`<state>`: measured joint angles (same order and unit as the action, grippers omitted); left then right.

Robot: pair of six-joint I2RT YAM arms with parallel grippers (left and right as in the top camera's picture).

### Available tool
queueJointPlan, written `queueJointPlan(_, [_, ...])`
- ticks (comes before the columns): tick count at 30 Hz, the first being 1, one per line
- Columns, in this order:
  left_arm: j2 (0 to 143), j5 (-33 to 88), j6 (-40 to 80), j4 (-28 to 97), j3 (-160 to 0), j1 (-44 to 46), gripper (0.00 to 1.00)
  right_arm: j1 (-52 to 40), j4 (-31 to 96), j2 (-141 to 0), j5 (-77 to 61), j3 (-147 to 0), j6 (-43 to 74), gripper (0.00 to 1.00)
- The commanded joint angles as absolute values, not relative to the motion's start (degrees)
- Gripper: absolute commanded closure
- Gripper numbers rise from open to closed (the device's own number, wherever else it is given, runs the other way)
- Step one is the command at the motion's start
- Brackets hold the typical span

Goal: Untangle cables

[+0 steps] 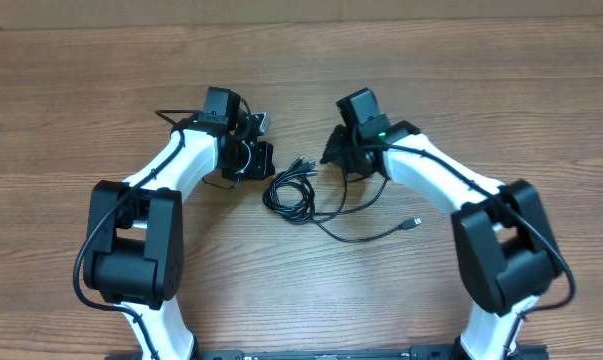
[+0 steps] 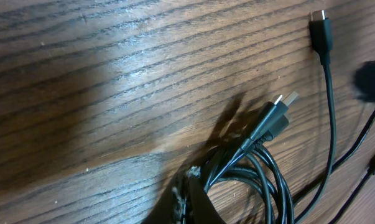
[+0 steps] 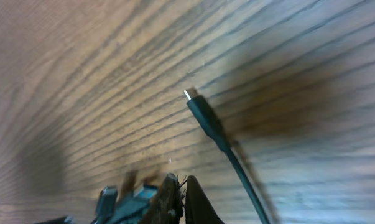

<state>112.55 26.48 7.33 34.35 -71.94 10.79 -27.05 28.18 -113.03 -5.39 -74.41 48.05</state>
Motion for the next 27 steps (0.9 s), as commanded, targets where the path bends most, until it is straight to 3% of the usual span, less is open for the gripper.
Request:
queueJointPlan(1, [113.03,25.91,7.97,34.57,-73.25,10.90,0.94,-28.73,26.85,-115.81,-6.02,-74.19,49.71,0.96])
queueJointPlan(12, [113.03,21.85,9.43,35.16,-73.25,10.92,0.92,-30.37,23.59,-118.21,-13.72,-74.35,47.59,0.96])
queueJointPlan(20, [113.03,21.87,9.19,33.87,-73.25,10.85,0.91,-26.33,23.33,-117.03,-35.38,-76.09,35.22,0.96])
queueJointPlan(27, [113.03,21.54,9.23,34.02,-73.78,10.39,0.87,-26.39,29.80,-110.24,-30.81,-76.25,29.28,0.96])
